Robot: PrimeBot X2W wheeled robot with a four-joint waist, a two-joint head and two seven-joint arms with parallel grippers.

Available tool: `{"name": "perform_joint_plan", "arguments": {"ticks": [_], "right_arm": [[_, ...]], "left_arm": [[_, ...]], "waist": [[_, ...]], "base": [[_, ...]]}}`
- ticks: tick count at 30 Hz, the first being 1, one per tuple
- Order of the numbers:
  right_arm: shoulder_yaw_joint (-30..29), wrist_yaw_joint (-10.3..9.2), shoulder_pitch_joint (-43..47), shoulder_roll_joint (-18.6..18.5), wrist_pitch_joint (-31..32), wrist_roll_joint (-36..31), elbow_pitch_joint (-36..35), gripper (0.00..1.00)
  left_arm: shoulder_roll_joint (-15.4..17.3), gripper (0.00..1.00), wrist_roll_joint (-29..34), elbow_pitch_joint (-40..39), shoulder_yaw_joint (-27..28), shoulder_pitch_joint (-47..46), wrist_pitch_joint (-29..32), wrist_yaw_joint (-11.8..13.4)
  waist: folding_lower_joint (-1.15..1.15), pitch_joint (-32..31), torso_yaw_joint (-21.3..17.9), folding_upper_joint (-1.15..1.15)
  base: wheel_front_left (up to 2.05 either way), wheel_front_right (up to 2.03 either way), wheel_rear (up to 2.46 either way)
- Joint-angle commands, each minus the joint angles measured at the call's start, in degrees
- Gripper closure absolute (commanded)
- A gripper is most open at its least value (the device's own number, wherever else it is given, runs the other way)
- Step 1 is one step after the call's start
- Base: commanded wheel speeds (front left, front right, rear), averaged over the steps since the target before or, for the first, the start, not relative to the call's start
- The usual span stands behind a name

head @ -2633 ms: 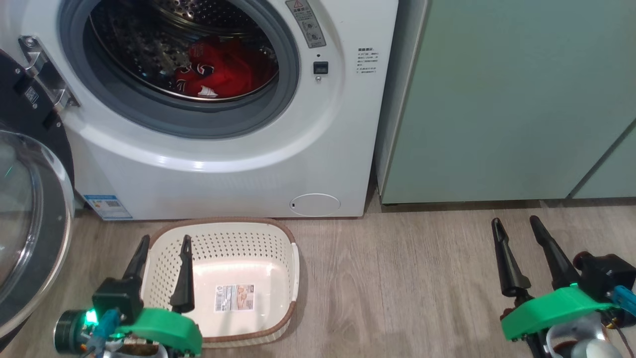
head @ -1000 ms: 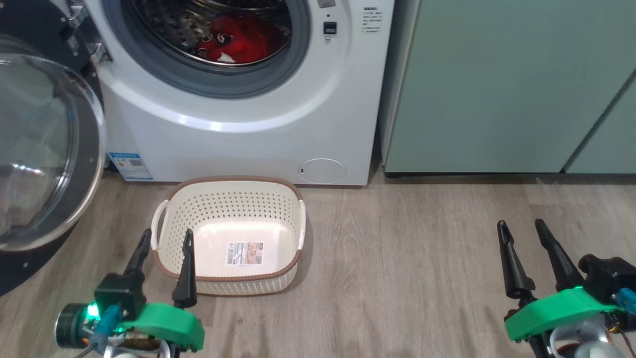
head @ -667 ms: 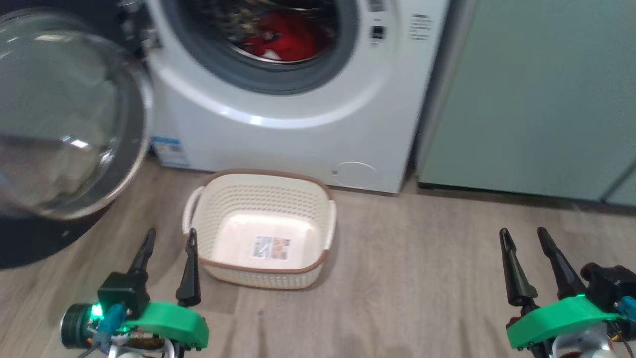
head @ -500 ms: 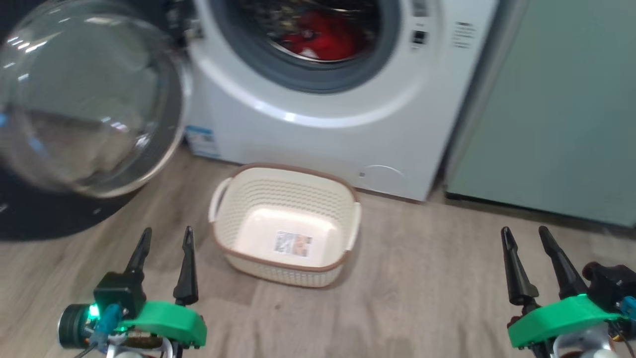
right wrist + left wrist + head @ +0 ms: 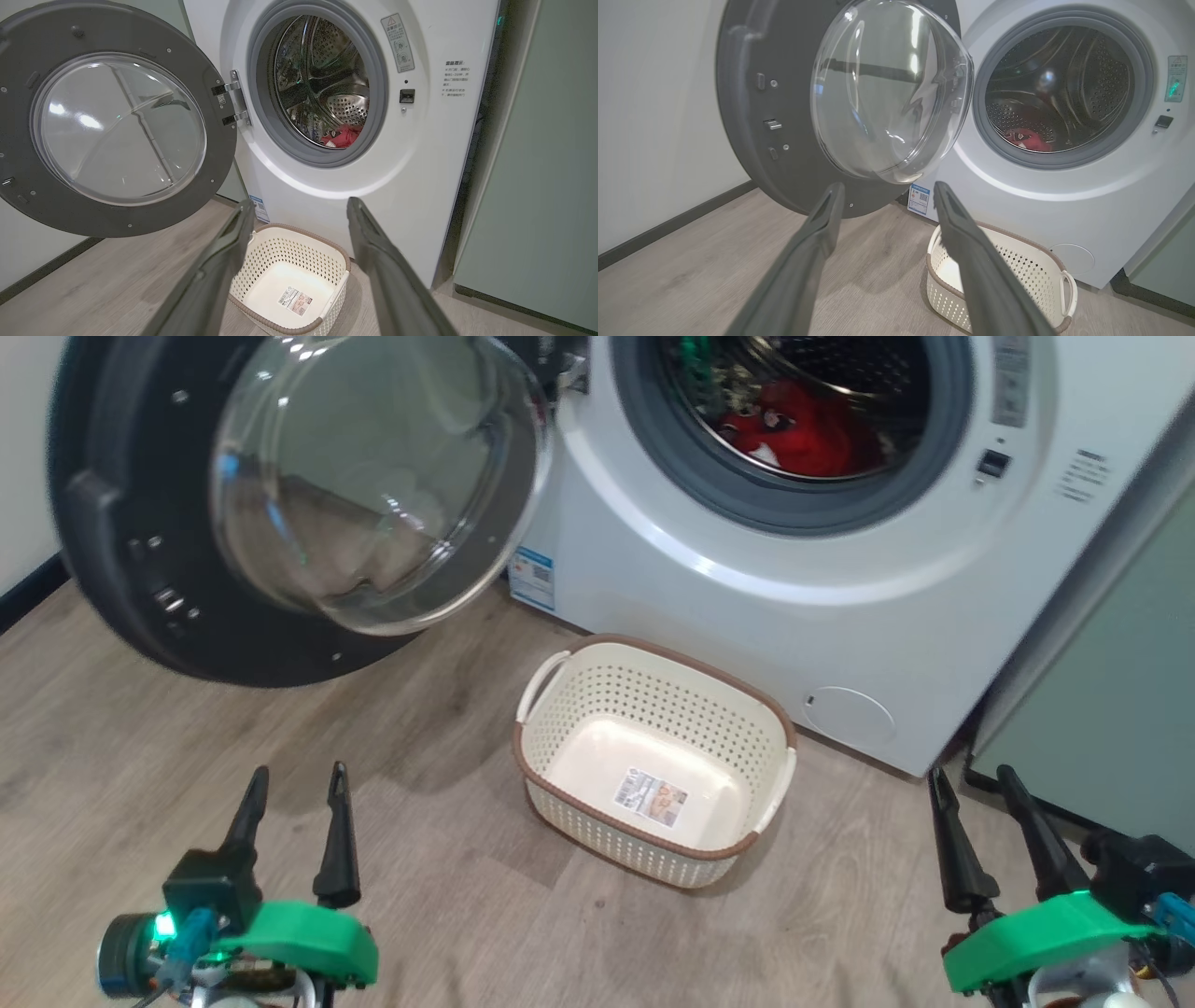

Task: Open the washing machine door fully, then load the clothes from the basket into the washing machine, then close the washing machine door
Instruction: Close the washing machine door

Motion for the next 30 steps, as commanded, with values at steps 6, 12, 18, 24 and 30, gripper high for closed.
{"name": "perform_joint_plan", "arguments": {"ticks": [6,12,18,24,30], "right_arm": [[1.50,0.00,-2.38,-0.65,-0.63,0.65,-0.99,0.00],[1.82,0.00,-2.59,-0.65,-0.87,0.91,-0.41,0.00],[1.83,0.00,-2.89,-0.65,-1.11,0.91,0.14,0.00],[1.84,0.00,-2.80,-0.65,-1.33,0.88,0.32,0.00],[1.83,0.00,-2.54,-0.65,-1.43,0.91,0.16,0.00]], "left_arm": [[0.75,0.00,-0.61,-1.54,2.15,-2.43,-0.65,0.94],[0.89,0.00,-0.66,-1.41,2.18,-2.47,-0.57,1.50],[1.19,0.00,-0.70,-1.48,2.16,-2.51,-0.45,1.88],[1.37,0.00,-0.85,-1.41,2.31,-2.38,-0.46,2.40],[1.57,1.00,-1.05,-1.51,2.20,-2.35,-0.45,2.57]], "waist": [[0.00,-0.28,1.43,0.00],[0.00,-0.32,1.20,0.00],[0.00,-0.28,0.75,0.00],[0.00,-0.31,0.39,0.00],[0.00,-0.31,0.27,0.00]], "base": [[0.00,0.00,0.00],[0.00,0.00,0.00],[0.00,0.00,0.00],[0.00,0.00,0.00],[0.00,0.00,0.00]]}}
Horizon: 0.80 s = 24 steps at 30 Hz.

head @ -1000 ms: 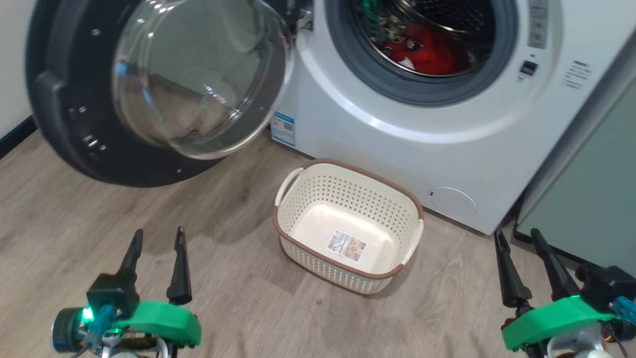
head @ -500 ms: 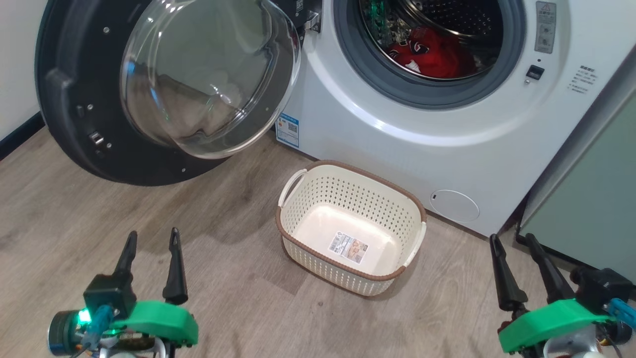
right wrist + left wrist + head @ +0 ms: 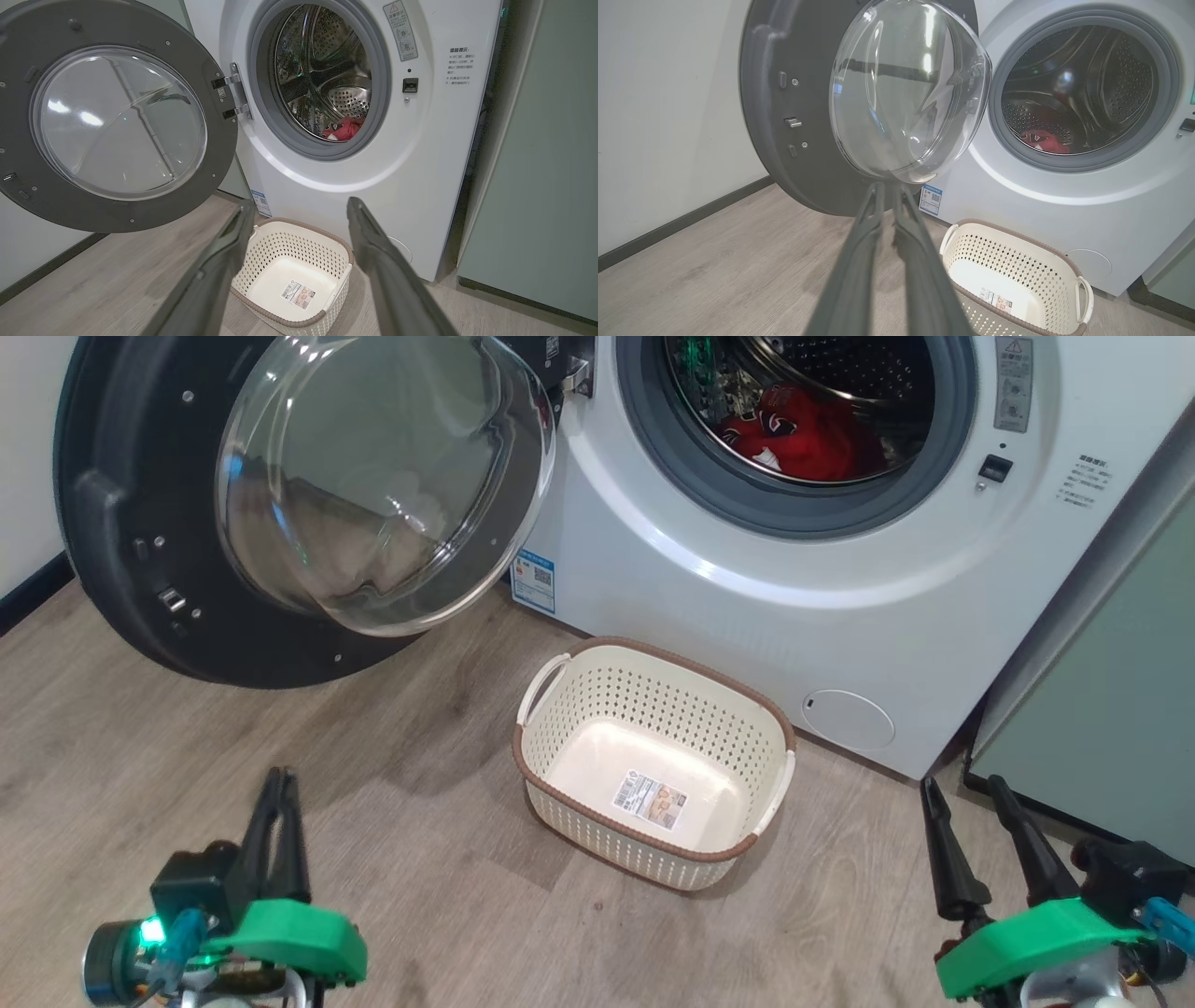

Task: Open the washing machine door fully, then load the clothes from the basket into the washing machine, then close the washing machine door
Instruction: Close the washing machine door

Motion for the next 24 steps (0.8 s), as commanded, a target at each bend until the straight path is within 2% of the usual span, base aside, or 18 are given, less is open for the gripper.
{"name": "perform_joint_plan", "arguments": {"ticks": [1,15,18,24], "right_arm": [[1.22,0.00,-2.41,-0.66,-0.78,0.39,-1.97,0.00],[1.39,0.00,-2.30,-0.66,-0.69,0.34,-2.57,0.00],[1.31,0.00,-2.30,-0.66,-0.55,0.26,-2.96,0.00],[1.62,0.00,-4.12,-0.66,1.18,-1.63,-5.77,0.00]], "left_arm": [[0.86,1.00,-0.64,-1.84,1.98,-2.34,-0.48,0.19],[1.66,1.00,-3.79,-6.72,3.63,-3.28,-1.11,-1.27],[1.31,1.00,-7.96,-9.10,6.04,-5.35,-1.24,-2.56],[3.08,1.00,-22.85,-14.67,15.28,-16.78,-0.53,-7.89]], "waist": [[0.00,0.03,-0.01,0.00],[0.00,0.54,-0.04,0.00],[0.00,1.05,0.31,0.00],[0.00,5.12,0.38,0.00]], "base": [[0.00,0.00,0.00],[0.00,0.00,0.00],[0.00,0.00,0.00],[0.00,0.00,0.00]]}}
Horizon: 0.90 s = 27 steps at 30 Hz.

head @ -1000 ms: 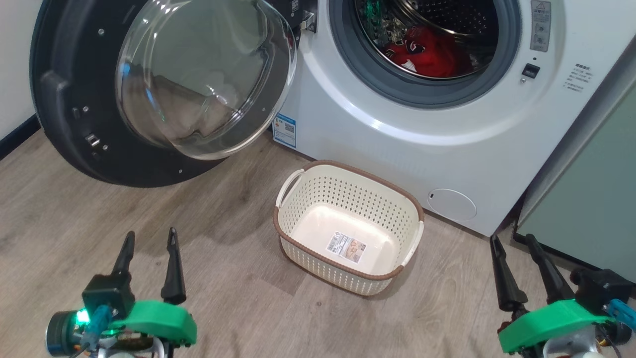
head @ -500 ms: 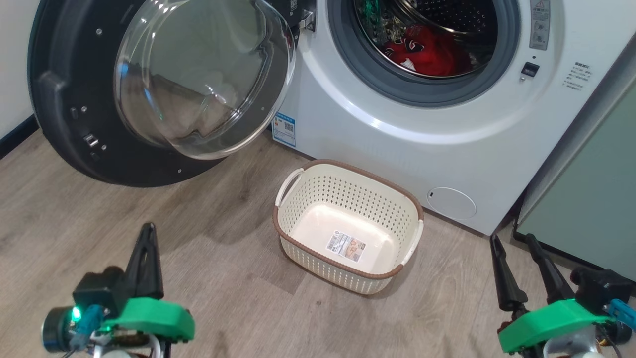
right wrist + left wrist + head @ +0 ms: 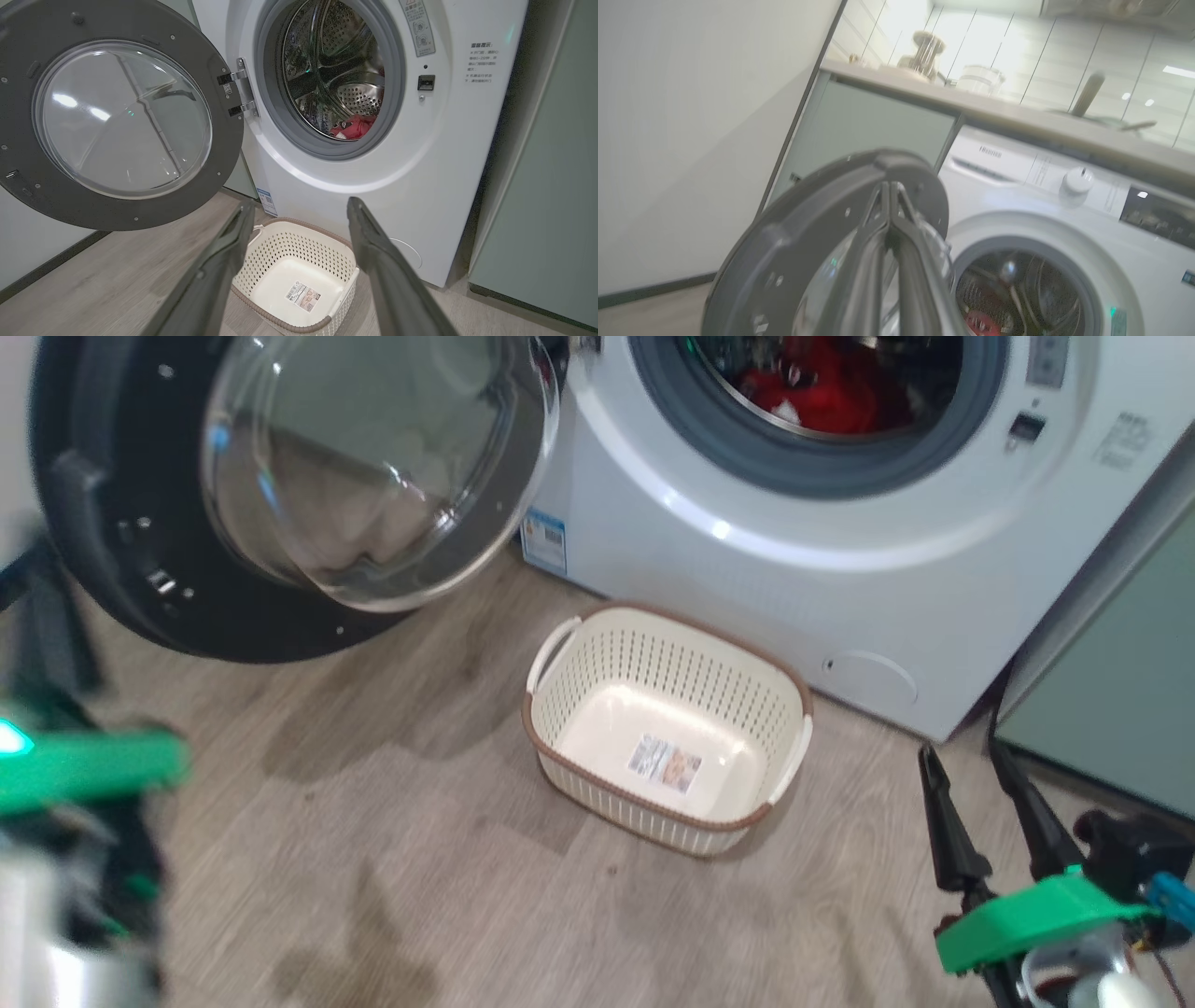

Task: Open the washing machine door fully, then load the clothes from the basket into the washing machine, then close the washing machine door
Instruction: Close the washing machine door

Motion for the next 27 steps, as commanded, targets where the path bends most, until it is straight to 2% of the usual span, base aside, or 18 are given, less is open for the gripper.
{"name": "perform_joint_plan", "arguments": {"ticks": [1,5,8,15,21,27], "right_arm": [[1.30,0.00,-3.14,-0.66,0.15,-0.51,-2.49,0.00],[1.50,0.00,-4.79,-0.66,1.61,-1.90,-4.50,0.00],[1.99,0.00,-6.16,-0.66,2.56,-2.77,-5.77,0.00],[3.55,0.00,-9.46,-0.66,4.20,-4.31,-7.99,0.00],[4.21,0.00,-11.53,-0.66,4.98,-5.13,-8.98,0.00],[4.18,0.00,-12.59,-0.66,5.82,-6.02,-10.17,0.00]], "left_arm": [[2.39,1.00,-1.38,-2.03,3.20,-3.92,0.34,-0.56],[5.87,1.00,-11.40,1.12,9.46,-12.94,2.68,-3.49],[9.47,1.00,-18.12,6.39,13.51,-19.33,5.69,-4.83],[18.72,1.00,-30.07,25.42,20.73,-31.11,14.19,-5.34],[25.91,1.00,-32.82,40.17,23.99,-36.78,17.02,-4.90],[28.65,1.00,-33.74,49.00,23.99,-39.93,18.80,-5.66]], "waist": [[0.00,1.55,-0.20,0.00],[0.00,4.56,-1.00,0.00],[0.00,6.70,-1.99,0.00],[0.00,11.41,-4.58,0.00],[0.00,14.32,-6.39,0.00],[0.00,16.85,-7.05,0.00]], "base": [[0.00,0.00,0.00],[0.00,0.00,0.00],[0.00,0.00,0.00],[0.00,0.00,0.00],[0.00,0.00,0.00],[0.00,0.00,0.00]]}}
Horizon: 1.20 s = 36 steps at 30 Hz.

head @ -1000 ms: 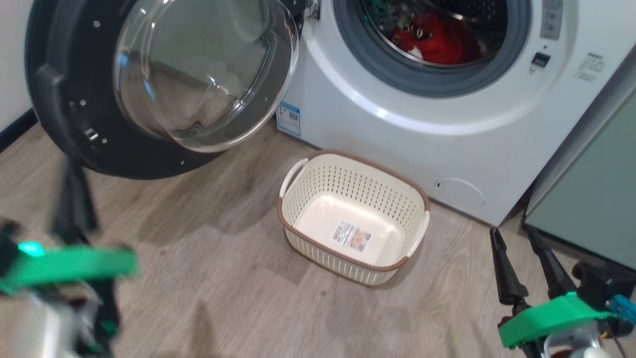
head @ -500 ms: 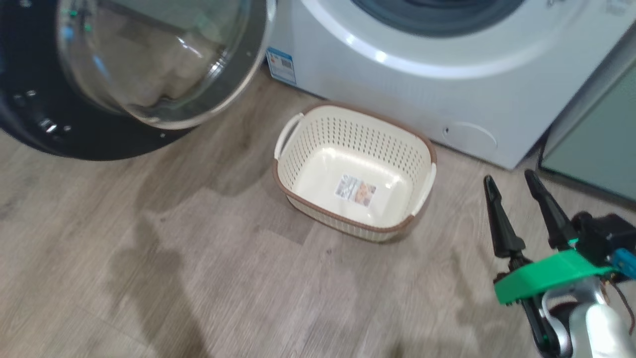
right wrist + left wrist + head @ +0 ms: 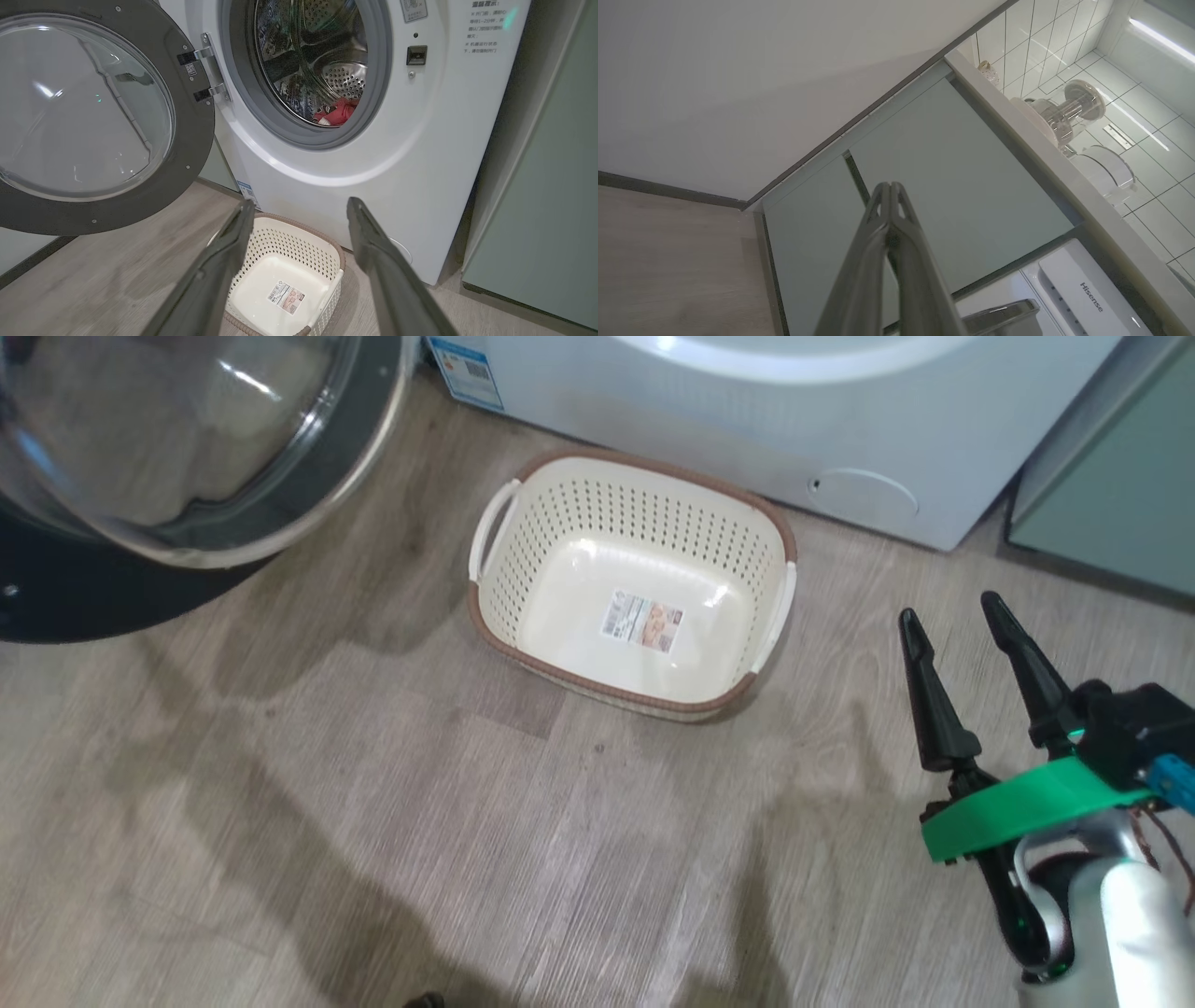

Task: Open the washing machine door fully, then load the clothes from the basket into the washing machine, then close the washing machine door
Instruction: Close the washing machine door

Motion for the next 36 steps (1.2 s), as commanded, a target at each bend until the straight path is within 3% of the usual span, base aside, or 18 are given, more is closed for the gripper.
{"name": "perform_joint_plan", "arguments": {"ticks": [1,18,25,36], "right_arm": [[1.60,0.00,-2.59,-0.33,0.55,-0.61,-2.75,0.00],[1.75,0.00,-3.85,-0.33,0.99,-0.74,-3.03,0.00],[1.62,0.00,-3.99,-0.33,0.53,-0.39,-2.42,0.00],[1.10,0.00,-3.22,-0.33,-1.19,1.05,-0.41,0.00]], "left_arm": [[5.10,1.00,0.32,0.22,0.02,-1.26,1.33,-0.89],[4.05,1.00,-4.47,9.90,-3.19,-2.10,15.22,-4.17],[4.18,1.00,-4.94,9.93,-4.96,-1.60,19.30,-4.48],[3.67,1.00,-10.44,4.50,-5.71,2.79,32.41,-4.57]], "waist": [[0.00,1.20,-0.46,0.00],[0.00,3.49,-1.22,0.00],[0.00,3.52,-1.51,0.00],[0.00,0.91,-1.51,0.00]], "base": [[0.00,0.00,0.00],[0.00,0.00,0.00],[0.00,0.00,0.00],[0.00,0.00,0.00]]}}
